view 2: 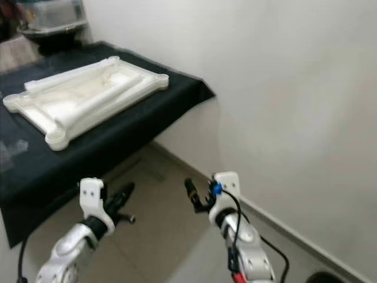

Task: Building children table

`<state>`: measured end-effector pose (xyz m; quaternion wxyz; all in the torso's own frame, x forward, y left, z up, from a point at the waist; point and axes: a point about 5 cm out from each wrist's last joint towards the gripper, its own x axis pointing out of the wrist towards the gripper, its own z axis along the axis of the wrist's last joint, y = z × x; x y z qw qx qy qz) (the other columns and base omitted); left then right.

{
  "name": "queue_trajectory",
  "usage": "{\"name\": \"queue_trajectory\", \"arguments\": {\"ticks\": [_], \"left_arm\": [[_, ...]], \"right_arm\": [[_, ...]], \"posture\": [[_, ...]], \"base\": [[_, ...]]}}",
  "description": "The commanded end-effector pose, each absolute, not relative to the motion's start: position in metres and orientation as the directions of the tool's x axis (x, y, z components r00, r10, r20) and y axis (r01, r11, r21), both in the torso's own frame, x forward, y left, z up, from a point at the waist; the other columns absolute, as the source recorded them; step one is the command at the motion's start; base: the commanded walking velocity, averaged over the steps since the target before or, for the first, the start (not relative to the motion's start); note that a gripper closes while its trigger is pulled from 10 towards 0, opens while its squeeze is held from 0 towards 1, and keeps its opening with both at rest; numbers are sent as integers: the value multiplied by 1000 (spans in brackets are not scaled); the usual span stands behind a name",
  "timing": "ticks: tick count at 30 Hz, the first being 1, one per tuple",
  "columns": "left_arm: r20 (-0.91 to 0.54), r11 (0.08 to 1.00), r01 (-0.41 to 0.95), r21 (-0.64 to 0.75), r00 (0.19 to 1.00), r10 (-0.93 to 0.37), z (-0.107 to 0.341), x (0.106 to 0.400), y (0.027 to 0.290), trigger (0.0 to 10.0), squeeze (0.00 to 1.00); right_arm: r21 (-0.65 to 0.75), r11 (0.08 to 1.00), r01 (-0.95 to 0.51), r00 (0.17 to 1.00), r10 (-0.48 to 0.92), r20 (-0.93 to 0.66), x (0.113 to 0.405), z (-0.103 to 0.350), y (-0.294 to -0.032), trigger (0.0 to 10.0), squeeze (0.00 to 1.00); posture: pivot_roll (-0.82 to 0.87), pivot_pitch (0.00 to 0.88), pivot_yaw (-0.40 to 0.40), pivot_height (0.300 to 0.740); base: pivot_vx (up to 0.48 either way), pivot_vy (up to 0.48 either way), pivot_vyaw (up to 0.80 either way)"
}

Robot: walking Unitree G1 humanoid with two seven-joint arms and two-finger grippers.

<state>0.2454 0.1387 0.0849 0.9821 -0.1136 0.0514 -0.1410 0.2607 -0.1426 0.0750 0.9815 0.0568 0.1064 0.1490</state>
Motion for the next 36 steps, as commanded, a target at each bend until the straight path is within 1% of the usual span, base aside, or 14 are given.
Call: {"name": "queue_trajectory", "arguments": {"ticks": [1, 14, 16, 18, 22, 36], "left_arm": [[-94, 940, 243, -239, 958, -271, 81, 244, 146, 10000, 0], [-84, 941, 237, -242, 961, -264, 81, 244, 147, 10000, 0], [-115, 948, 242, -205, 956, -269, 79, 244, 147, 10000, 0], [-103, 948, 245, -200, 958, -269, 80, 244, 146, 10000, 0], [-80, 946, 254, -199, 958, -274, 82, 244, 146, 10000, 0], [-81, 945, 259, -200, 957, -280, 82, 243, 145, 10000, 0]], "right_arm": [[164, 943, -290, 928, 319, -191, 261, 74, -138, 10000, 0], [168, 942, -290, 928, 320, -192, 261, 74, -138, 10000, 0], [168, 942, -290, 928, 320, -192, 261, 74, -138, 10000, 0], [168, 942, -290, 928, 320, -193, 261, 74, -138, 10000, 0], [169, 942, -290, 927, 321, -193, 261, 74, -138, 10000, 0], [174, 941, -290, 927, 322, -195, 261, 73, -138, 10000, 0]], "posture": [[-99, 0, -31, 740], [-99, 0, -32, 740], [-99, 0, -32, 740], [-100, 0, -32, 740], [-100, 0, -32, 740], [-100, 0, -29, 740]], "base": [[0, 0, 0], [0, 0, 0], [0, 0, 0], [0, 0, 0], [0, -417, 0], [0, -418, 0]]}}
